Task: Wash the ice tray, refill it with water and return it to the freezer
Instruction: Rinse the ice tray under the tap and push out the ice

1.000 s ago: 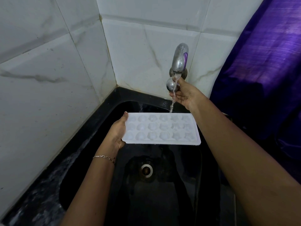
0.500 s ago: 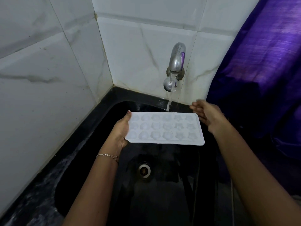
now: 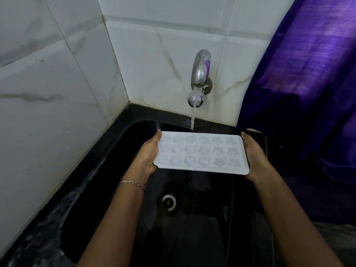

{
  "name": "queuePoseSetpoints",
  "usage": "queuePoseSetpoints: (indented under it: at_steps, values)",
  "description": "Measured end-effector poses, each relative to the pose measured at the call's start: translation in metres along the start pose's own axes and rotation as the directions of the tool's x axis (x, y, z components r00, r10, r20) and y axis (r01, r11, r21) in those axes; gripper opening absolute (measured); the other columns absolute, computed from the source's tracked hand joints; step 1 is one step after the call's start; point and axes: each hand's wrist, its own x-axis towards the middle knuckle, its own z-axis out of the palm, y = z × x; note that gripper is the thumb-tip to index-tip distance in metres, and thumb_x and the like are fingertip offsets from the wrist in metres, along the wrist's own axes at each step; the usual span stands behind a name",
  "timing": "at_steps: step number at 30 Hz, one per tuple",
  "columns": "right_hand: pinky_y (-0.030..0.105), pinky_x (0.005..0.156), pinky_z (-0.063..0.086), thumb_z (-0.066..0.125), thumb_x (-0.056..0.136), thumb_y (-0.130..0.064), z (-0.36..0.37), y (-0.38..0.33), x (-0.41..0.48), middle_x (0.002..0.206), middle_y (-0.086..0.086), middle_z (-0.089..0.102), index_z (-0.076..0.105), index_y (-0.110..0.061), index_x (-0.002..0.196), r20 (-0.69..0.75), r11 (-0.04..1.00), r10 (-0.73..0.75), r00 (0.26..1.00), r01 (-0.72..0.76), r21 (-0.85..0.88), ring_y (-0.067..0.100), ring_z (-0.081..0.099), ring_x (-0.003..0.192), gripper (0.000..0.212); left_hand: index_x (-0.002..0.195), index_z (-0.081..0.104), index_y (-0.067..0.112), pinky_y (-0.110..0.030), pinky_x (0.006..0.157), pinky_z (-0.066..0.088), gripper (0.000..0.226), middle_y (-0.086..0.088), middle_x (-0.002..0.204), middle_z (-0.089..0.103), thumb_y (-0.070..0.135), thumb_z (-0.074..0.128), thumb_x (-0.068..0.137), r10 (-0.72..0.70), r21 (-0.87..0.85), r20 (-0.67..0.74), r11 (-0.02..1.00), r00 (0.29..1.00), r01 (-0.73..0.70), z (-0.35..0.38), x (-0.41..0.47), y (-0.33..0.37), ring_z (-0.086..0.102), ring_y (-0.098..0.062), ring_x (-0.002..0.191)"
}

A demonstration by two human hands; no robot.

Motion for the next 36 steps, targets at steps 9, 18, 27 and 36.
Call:
queuePoseSetpoints:
  at_steps: [9, 18, 27, 36]
  values:
    - [0.043, 0.076, 0.057, 0.051, 0.094, -0.048, -0.017, -0.002, -0.005, 0.102, 0.012, 0.074, 0.07, -0.015, 0.11, -0.05, 0.999, -0.026, 0.998, 0.025, -0.03, 0.032, 0.07, 0.093, 0.042, 0.093, 0.068, 0.012, -0.039, 0.07, 0.056, 0.042, -0.009, 0.087, 0.074, 0.044, 0.043, 0.1, -0.015, -0.005, 0.043, 1.0, 0.999, 0.015, 0.015, -0.004, -0.001, 0.071, -0.027, 0.079]
    - [0.038, 0.064, 0.055, 0.052, 0.095, -0.042, -0.043, -0.009, -0.009, 0.1, 0.013, 0.074, 0.069, -0.011, 0.108, -0.11, 0.999, -0.035, 0.993, 0.031, -0.034, 0.031, 0.071, 0.084, 0.037, 0.103, 0.068, 0.01, -0.035, 0.064, 0.057, 0.044, -0.01, 0.092, 0.074, 0.045, 0.041, 0.1, -0.035, -0.03, 0.092, 0.999, 0.995, 0.038, 0.04, -0.007, -0.01, 0.072, -0.026, 0.08]
    - [0.033, 0.057, 0.055, 0.051, 0.095, -0.039, -0.056, -0.015, -0.013, 0.097, 0.011, 0.074, 0.068, -0.012, 0.111, -0.133, 0.998, -0.055, 0.99, 0.052, -0.03, 0.027, 0.073, 0.074, 0.036, 0.111, 0.065, 0.01, -0.037, 0.064, 0.057, 0.045, -0.011, 0.1, 0.072, 0.046, 0.041, 0.1, -0.039, -0.022, 0.098, 0.999, 0.994, 0.041, 0.058, -0.011, -0.009, 0.071, -0.028, 0.086]
    - [0.038, 0.063, 0.055, 0.054, 0.094, -0.04, -0.044, -0.005, -0.019, 0.094, 0.014, 0.074, 0.069, -0.011, 0.106, -0.108, 0.998, -0.024, 0.994, 0.018, -0.055, 0.031, 0.071, 0.08, 0.035, 0.101, 0.068, 0.012, -0.037, 0.064, 0.057, 0.044, -0.008, 0.087, 0.075, 0.046, 0.04, 0.1, -0.045, -0.016, 0.071, 0.999, 0.997, 0.046, 0.037, -0.022, -0.015, 0.072, -0.026, 0.079]
